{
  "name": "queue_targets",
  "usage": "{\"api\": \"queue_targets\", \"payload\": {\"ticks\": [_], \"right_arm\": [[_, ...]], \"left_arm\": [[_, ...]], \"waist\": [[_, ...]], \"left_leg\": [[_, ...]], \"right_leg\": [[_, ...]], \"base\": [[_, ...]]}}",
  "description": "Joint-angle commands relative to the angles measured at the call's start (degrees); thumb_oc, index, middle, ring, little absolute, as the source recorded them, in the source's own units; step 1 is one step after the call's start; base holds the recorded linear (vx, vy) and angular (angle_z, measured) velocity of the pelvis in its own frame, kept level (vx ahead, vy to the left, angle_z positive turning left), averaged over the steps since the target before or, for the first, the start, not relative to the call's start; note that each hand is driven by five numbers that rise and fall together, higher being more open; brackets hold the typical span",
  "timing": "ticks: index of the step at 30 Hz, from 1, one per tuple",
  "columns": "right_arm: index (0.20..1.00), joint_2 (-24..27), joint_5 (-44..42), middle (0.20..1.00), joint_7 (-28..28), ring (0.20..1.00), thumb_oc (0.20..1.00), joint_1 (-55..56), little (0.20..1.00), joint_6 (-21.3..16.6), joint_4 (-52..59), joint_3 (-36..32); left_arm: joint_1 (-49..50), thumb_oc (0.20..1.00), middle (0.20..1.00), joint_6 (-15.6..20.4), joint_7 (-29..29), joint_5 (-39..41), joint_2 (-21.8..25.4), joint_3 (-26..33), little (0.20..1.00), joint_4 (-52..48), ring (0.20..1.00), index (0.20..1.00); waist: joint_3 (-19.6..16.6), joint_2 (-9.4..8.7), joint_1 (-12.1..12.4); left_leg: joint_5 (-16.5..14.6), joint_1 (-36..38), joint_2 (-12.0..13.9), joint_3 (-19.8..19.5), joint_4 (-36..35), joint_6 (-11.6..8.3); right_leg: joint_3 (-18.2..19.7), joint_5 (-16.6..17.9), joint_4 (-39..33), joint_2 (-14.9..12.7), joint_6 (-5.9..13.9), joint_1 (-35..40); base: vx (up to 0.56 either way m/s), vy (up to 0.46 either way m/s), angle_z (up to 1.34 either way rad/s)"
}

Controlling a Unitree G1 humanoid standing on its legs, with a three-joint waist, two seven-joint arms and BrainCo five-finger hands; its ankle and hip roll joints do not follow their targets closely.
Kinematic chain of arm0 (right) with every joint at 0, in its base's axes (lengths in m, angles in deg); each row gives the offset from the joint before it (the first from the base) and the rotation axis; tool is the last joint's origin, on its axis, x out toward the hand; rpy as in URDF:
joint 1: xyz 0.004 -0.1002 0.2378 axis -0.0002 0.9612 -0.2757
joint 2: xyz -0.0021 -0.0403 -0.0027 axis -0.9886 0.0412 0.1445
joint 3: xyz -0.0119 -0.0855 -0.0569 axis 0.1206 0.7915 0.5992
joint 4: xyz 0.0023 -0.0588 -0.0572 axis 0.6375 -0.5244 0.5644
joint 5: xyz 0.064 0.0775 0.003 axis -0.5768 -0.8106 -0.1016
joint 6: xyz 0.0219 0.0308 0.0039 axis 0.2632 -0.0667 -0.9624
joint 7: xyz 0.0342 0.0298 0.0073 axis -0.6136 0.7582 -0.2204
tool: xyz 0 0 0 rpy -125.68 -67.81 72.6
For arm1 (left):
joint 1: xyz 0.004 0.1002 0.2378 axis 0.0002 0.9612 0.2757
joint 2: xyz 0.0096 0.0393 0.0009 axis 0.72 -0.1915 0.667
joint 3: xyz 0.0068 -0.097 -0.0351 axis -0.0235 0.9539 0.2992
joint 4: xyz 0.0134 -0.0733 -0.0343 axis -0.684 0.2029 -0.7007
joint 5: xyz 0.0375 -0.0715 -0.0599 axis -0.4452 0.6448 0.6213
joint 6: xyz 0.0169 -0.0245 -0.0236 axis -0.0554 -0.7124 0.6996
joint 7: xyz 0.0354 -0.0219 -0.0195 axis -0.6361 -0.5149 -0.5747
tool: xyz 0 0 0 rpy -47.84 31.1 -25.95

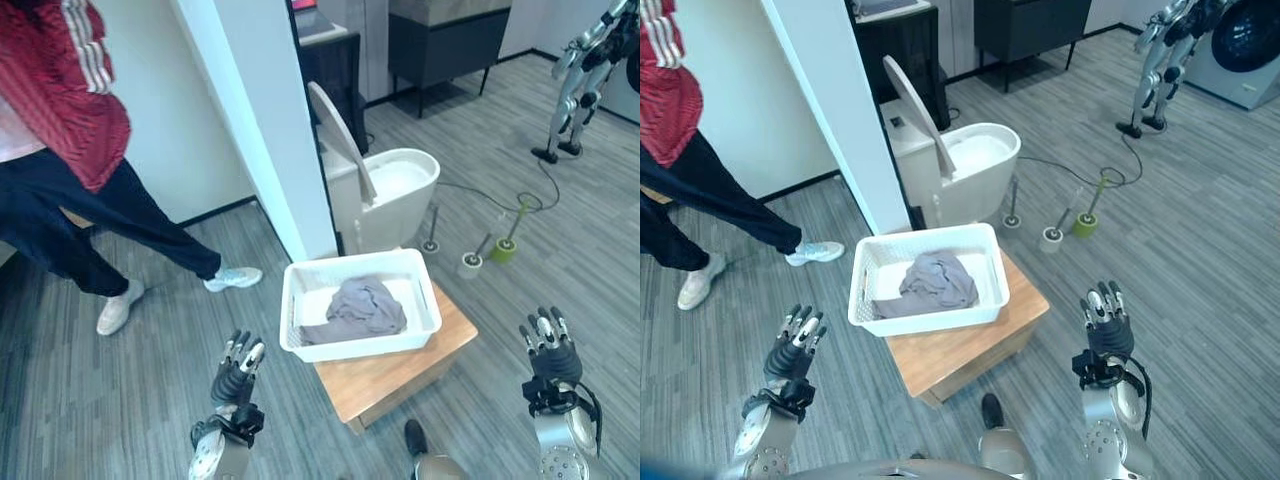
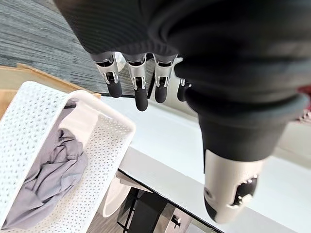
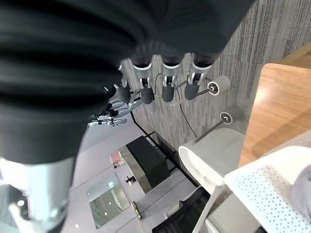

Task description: Pick up bed clothes into laundry basket.

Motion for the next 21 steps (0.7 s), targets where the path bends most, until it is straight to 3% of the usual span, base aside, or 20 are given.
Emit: {"api": "queue_targets", "payload": {"ticks": [1, 2, 3, 4, 5, 6, 7, 8, 10, 12, 14, 15, 17, 18, 20, 21], "right_arm": [[1.0, 1.9, 1.2, 1.0, 1.2, 1.0, 1.0, -2.2, 1.0, -2.6, 3.4, -0.4], [1.0, 1.9, 1.2, 1.0, 1.2, 1.0, 1.0, -2.2, 1.0, -2.6, 3.4, -0.4], [1.0, 2.6, 0.9, 1.0, 1.7, 1.0, 1.0, -1.7, 1.0, -2.7, 3.7, -1.2], [1.0, 2.9, 0.7, 1.0, 1.9, 1.0, 1.0, -1.9, 1.0, -2.5, 3.6, -0.8], [1.0, 3.6, 0.2, 1.0, 2.3, 1.0, 1.0, -2.6, 1.0, -2.1, 3.7, -0.3], [1.0, 4.1, 0.0, 1.0, 2.6, 1.0, 1.0, -2.7, 1.0, -1.8, 3.9, -0.2], [1.0, 5.3, 0.7, 1.0, 2.6, 1.0, 1.0, -3.3, 1.0, -1.8, 4.2, -0.1], [1.0, 5.3, 0.7, 1.0, 2.6, 1.0, 1.0, -3.4, 1.0, -1.8, 4.1, -0.1], [1.0, 6.6, 0.7, 1.0, 3.1, 1.0, 1.0, -4.2, 1.0, -1.4, 4.7, 0.6], [1.0, 6.8, 0.6, 1.0, 3.8, 1.0, 1.0, -3.5, 1.0, -0.7, 5.2, 0.6], [1.0, 6.6, 0.9, 1.0, 4.1, 1.0, 1.0, -2.5, 1.0, -1.0, 5.9, -0.4], [1.0, 5.6, 1.0, 1.0, 3.5, 1.0, 1.0, -1.2, 1.0, -1.8, 6.3, -1.7], [1.0, 3.9, 0.2, 1.0, 3.3, 1.0, 1.0, -0.5, 1.0, -2.2, 6.6, -2.2], [1.0, 3.9, 0.2, 1.0, 3.3, 1.0, 1.0, -0.5, 1.0, -2.2, 6.6, -2.2], [1.0, 2.7, -0.2, 1.0, 3.2, 1.0, 1.0, 0.6, 1.0, -2.9, 7.2, -3.1], [1.0, 2.6, 0.1, 1.0, 3.4, 1.0, 1.0, 1.6, 1.0, -2.6, 7.4, -3.7]], "left_arm": [[0.4, 1.0, 1.0, 5.1, 1.2, -0.2, 7.5, 4.9, 1.0, -2.6, 1.0, 1.0], [0.4, 1.0, 1.0, 5.1, 1.2, -0.2, 7.5, 4.9, 1.0, -2.6, 1.0, 1.0], [1.2, 1.0, 1.0, 5.0, 1.7, 0.2, 6.8, 5.8, 1.0, -2.0, 1.0, 1.0], [2.1, 1.0, 1.0, 4.9, 1.6, -0.1, 6.3, 6.4, 1.0, -1.8, 1.0, 1.0], [3.0, 1.0, 1.0, 5.1, 0.7, 0.9, 4.6, 8.1, 1.0, -1.1, 1.0, 1.0], [3.3, 1.0, 1.0, 5.0, 0.4, 1.3, 3.9, 8.5, 1.0, -1.0, 1.0, 1.0], [2.7, 1.0, 1.0, 5.5, -0.7, 1.5, 3.5, 8.8, 1.0, -0.1, 1.0, 1.0], [2.6, 1.0, 1.0, 5.5, -0.7, 1.4, 3.5, 8.8, 1.0, -0.1, 1.0, 1.0], [2.1, 1.0, 1.0, 5.4, -0.9, 2.7, 2.9, 8.9, 1.0, 0.4, 1.0, 1.0], [3.5, 1.0, 1.0, 4.6, 0.4, 1.6, 3.1, 9.1, 1.0, -0.4, 1.0, 1.0], [3.5, 1.0, 1.0, 4.2, 1.1, 1.5, 3.4, 9.2, 1.0, -1.3, 1.0, 1.0], [1.7, 1.0, 1.0, 4.1, 1.3, 2.0, 4.3, 8.5, 1.0, -1.6, 1.0, 1.0], [-0.2, 1.0, 1.0, 4.1, 1.8, 1.8, 5.5, 6.7, 1.0, -1.6, 1.0, 1.0], [-0.2, 1.0, 1.0, 4.1, 1.8, 1.8, 5.5, 6.7, 1.0, -1.5, 1.0, 1.0], [-1.8, 1.0, 1.0, 3.5, 2.7, 2.4, 6.3, 4.1, 1.0, -1.2, 1.0, 1.0], [-1.7, 1.0, 1.0, 3.1, 3.4, 2.7, 6.1, 3.6, 1.0, -1.2, 1.0, 1.0]], "waist": [[0.2, -3.06, 0.1], [0.1, -3.03, -0.2], [0.0, -3.37, 1.1], [0.1, -3.7, 1.6], [0.4, -3.92, 3.0], [0.7, -4.16, 3.1], [1.9, -4.74, 3.0], [1.9, -4.56, 3.0], [2.1, -6.78, 2.2], [1.8, -8.2, 1.9], [1.0, -8.41, 1.0], [-0.2, -7.09, -0.9], [-1.3, -5.1, -3.1], [-1.4, -5.19, -3.3], [-2.4, -3.03, -5.8], [-2.8, -2.19, -6.3]], "left_leg": [[6.2, -5.4, -2.3, -8.3, -2.2, -0.75], [6.1, -5.6, -2.5, -8.6, -1.9, -0.74], [7.6, -7.4, -2.2, -11.6, -1.5, -2.42], [8.5, -8.6, -2.3, -12.8, -1.4, -2.82], [13.1, -11.6, -1.2, -15.8, -3.4, -4.61], [13.9, -12.9, -1.0, -16.2, -4.0, -5.2], [12.9, -14.5, -1.1, -13.3, -3.3, -5.14], [13.0, -14.9, -1.0, -13.4, -3.2, -5.22], [7.5, -14.7, -0.8, -4.6, 7.0, -2.72], [1.9, -12.8, -1.8, -0.7, 13.4, -1.57], [0.3, -9.3, 0.2, 4.3, 16.8, -0.45], [-0.4, -4.0, 3.4, 9.4, 18.4, -0.62], [-2.0, 0.9, 3.4, 12.2, 14.1, -1.54], [-1.7, 0.8, 3.2, 12.0, 13.8, -1.52], [-3.8, 4.3, 3.2, 16.5, 4.4, -1.19], [-4.0, 4.7, 2.5, 15.9, 0.9, -1.11]], "right_leg": [[2.7, -5.3, -0.7, 1.1, -3.78, 12.0], [2.4, -5.1, -1.1, 1.0, -3.76, 12.2], [3.2, -9.4, -3.9, 1.9, -4.81, 14.3], [2.0, -11.2, -5.8, 1.7, -5.48, 15.7], [0.4, -11.8, -8.9, 3.1, -6.79, 16.9], [-0.9, -11.9, -9.1, 3.8, -7.16, 16.7], [-3.3, -11.6, -7.7, 4.1, -7.28, 15.5], [-3.3, -11.4, -7.7, 4.3, -7.24, 15.2], [-6.5, -10.0, -7.4, 3.1, -7.15, 13.0], [-9.6, -8.0, -9.6, 1.0, -7.3, 12.5], [-14.7, -7.3, -10.6, -0.5, -7.24, 11.7], [-20.8, -8.0, -10.1, -1.3, -7.59, 10.2], [-26.2, -8.2, -10.1, -1.9, -7.32, 9.0], [-26.3, -8.1, -10.3, -2.1, -7.31, 9.0], [-30.9, -7.8, -10.8, -3.1, -6.54, 8.7], [-32.1, -7.7, -10.6, -3.6, -6.02, 8.6]], "base": [[-0.12, -0.173, 2.83], [-0.26, -0.34, 2.37], [-0.26, -0.276, 1.5], [-0.53, -0.561, 1.16], [-0.47, -0.496, 1.5], [-0.52, -0.478, 1.26], [-0.26, -0.196, 2.11], [-0.34, -0.14, 1.98], [-0.39, -0.131, 1.6], [-0.34, -0.131, 0.59], [-0.33, -0.087, 0.96], [-0.31, -0.003, 1.73], [-0.22, 0.077, 2.06], [-0.15, 0.098, 1.83], [-0.16, 0.161, 1.51], [-0.14, 0.211, 1.11]]}}
